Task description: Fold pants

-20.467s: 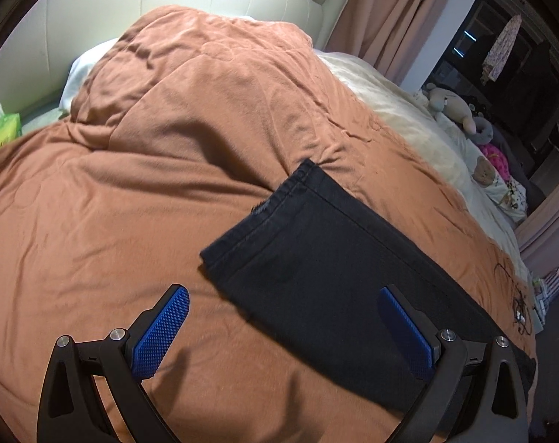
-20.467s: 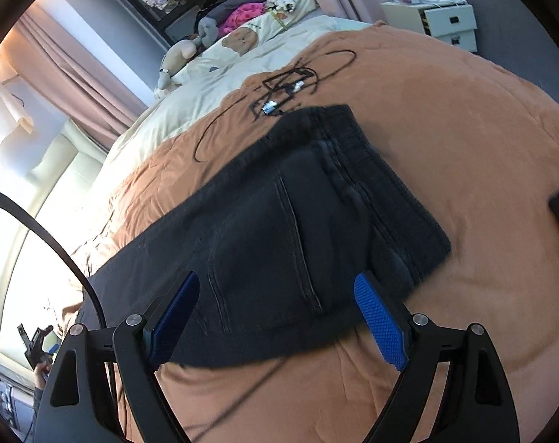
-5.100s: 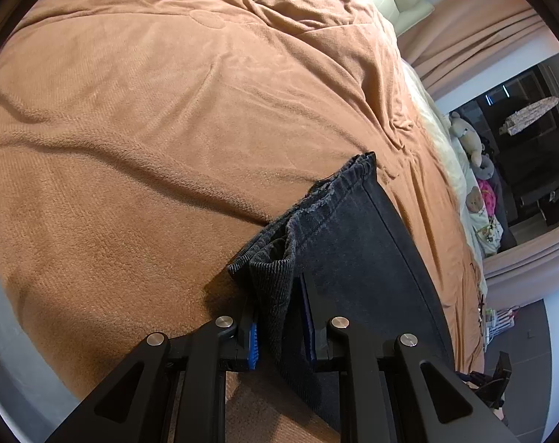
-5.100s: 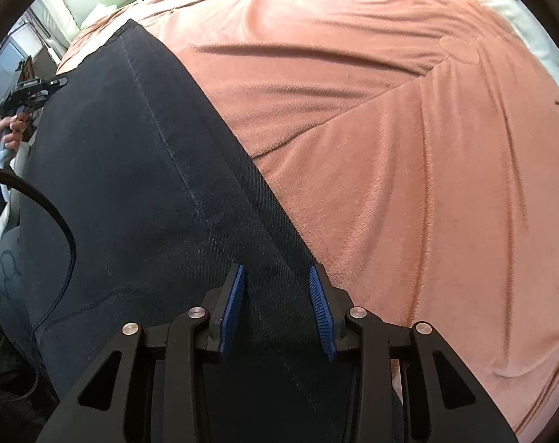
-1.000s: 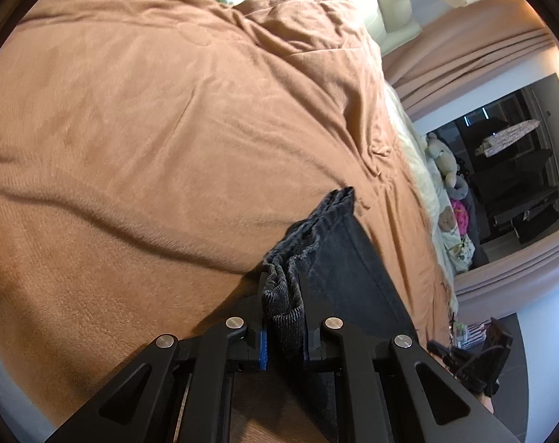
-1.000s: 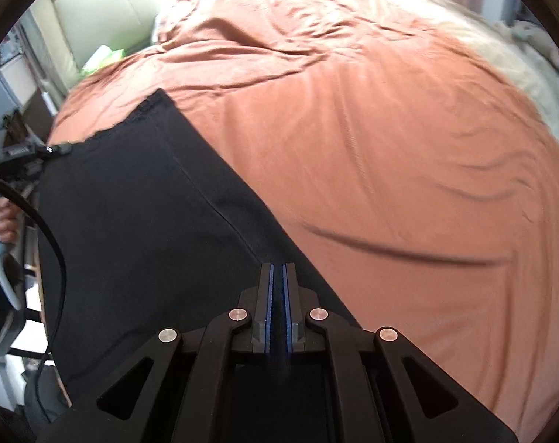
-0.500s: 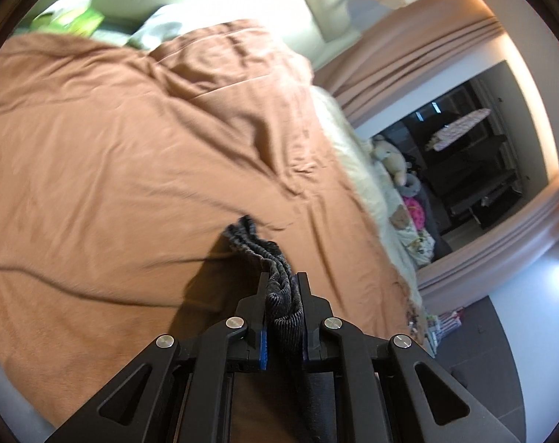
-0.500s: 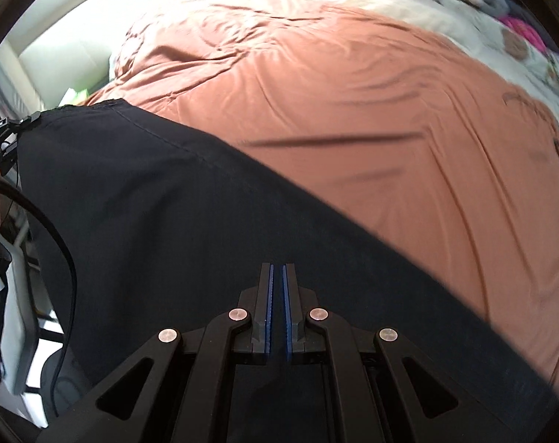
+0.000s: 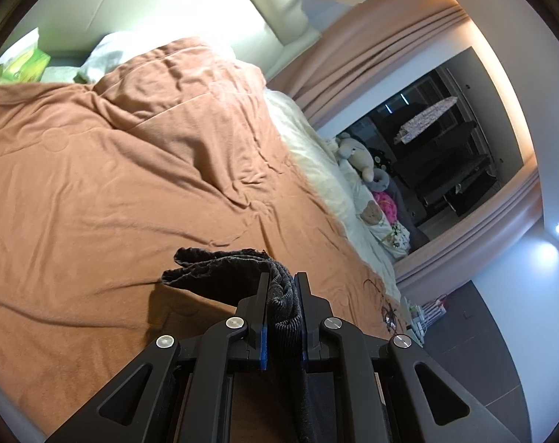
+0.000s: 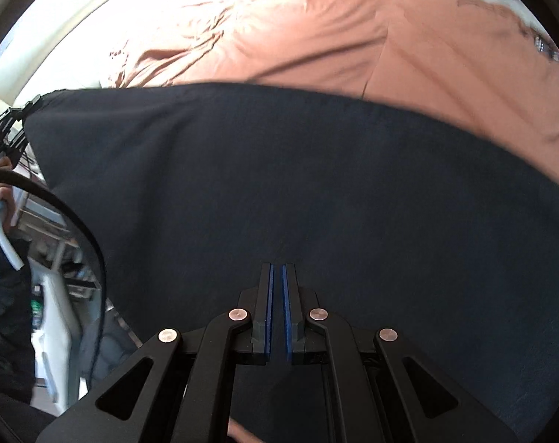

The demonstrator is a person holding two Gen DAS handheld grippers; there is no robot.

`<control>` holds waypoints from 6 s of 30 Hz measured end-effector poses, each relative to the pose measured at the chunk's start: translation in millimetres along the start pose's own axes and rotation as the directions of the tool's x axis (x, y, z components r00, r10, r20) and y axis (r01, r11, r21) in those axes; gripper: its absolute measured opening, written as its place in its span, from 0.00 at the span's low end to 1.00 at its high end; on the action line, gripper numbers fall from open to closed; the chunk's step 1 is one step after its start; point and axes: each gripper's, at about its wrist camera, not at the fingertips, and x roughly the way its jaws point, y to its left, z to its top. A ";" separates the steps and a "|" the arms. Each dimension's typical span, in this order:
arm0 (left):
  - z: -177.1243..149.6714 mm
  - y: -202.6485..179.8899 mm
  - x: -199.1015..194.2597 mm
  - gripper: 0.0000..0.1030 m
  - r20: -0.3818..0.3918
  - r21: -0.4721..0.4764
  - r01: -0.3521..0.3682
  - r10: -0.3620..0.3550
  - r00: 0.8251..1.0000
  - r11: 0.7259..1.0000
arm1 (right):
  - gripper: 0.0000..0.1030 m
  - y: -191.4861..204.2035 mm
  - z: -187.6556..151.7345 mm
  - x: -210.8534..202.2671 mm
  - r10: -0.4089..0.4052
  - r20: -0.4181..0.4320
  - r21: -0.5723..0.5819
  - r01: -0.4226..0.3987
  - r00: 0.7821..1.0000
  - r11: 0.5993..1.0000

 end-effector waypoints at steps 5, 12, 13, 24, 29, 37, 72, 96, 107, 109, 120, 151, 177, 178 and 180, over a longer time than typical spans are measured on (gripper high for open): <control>1.0 -7.6 -0.6 0.12 0.003 0.012 0.004 -0.004 1.000 1.000 | 0.02 -10.1 0.6 16.5 -0.024 -0.048 0.037 0.026 0.999 0.999; 6.1 -15.8 1.6 0.12 -0.004 0.015 0.017 -0.017 1.000 1.000 | 0.01 -39.6 35.1 18.0 -0.056 -0.015 0.106 0.057 0.998 0.993; 7.2 -15.6 1.6 0.12 -0.003 0.010 0.022 -0.022 1.000 1.000 | 0.01 -43.8 41.4 18.9 -0.056 -0.013 0.113 0.057 0.998 0.992; 12.0 -9.0 0.8 0.12 0.011 -0.012 0.005 -0.005 1.000 1.000 | 0.00 -84.8 95.4 16.2 -0.076 0.040 0.185 0.067 0.996 0.981; 13.9 -10.6 -8.2 0.00 0.035 -0.015 0.017 -0.017 0.999 1.000 | 0.00 -82.9 94.2 6.6 -0.085 0.035 0.173 0.077 0.996 0.982; 19.6 -9.2 -22.3 0.00 0.039 -0.019 -0.075 0.076 0.996 0.997 | 0.00 -72.9 69.2 -4.2 -0.067 0.028 0.172 0.061 0.997 0.983; -86.3 156.1 15.1 0.64 -0.209 -0.253 -0.289 0.239 0.948 0.923 | 0.00 -31.2 61.3 23.9 -0.089 0.003 0.123 0.088 0.996 0.989; -58.6 64.8 -0.6 0.04 -0.095 -0.033 -0.068 0.064 0.993 0.997 | 0.00 -18.0 0.6 -0.4 0.008 -0.023 0.095 -0.005 1.000 0.995; -24.5 -68.1 -7.7 0.04 -0.074 0.098 0.141 -0.134 0.988 0.985 | 0.00 -2.1 -34.2 -13.4 0.100 -0.032 0.037 -0.099 0.994 0.994; -23.1 -92.0 -8.0 0.04 -0.082 0.125 0.169 -0.160 0.984 0.978 | 0.00 -10.8 -32.3 -18.2 0.094 -0.010 0.049 -0.094 0.996 0.994; -28.9 -222.0 -6.9 0.04 -0.122 0.266 0.301 -0.278 0.953 0.916 | 0.04 -58.6 -72.4 -96.1 0.038 0.185 0.177 -0.071 0.982 0.982; -151.9 -470.9 71.8 0.04 -0.365 0.400 0.485 -0.350 0.863 0.778 | 0.73 -165.3 -249.2 -257.7 -0.085 0.516 0.406 -0.156 0.853 0.901; -372.9 -518.8 205.4 0.04 -0.692 0.326 0.559 -0.210 0.691 0.762 | 0.73 -214.3 -354.5 -310.9 -0.184 0.499 0.572 -0.163 0.847 0.804; -380.3 -517.0 209.6 0.04 -0.704 0.319 0.561 -0.205 0.680 0.764 | 0.73 -214.3 -359.0 -313.6 -0.190 0.497 0.580 -0.162 0.846 0.798; -398.4 -513.9 214.4 0.04 -0.728 0.307 0.567 -0.196 0.657 0.764 | 0.73 -217.0 -363.3 -316.2 -0.195 0.495 0.587 -0.160 0.847 0.794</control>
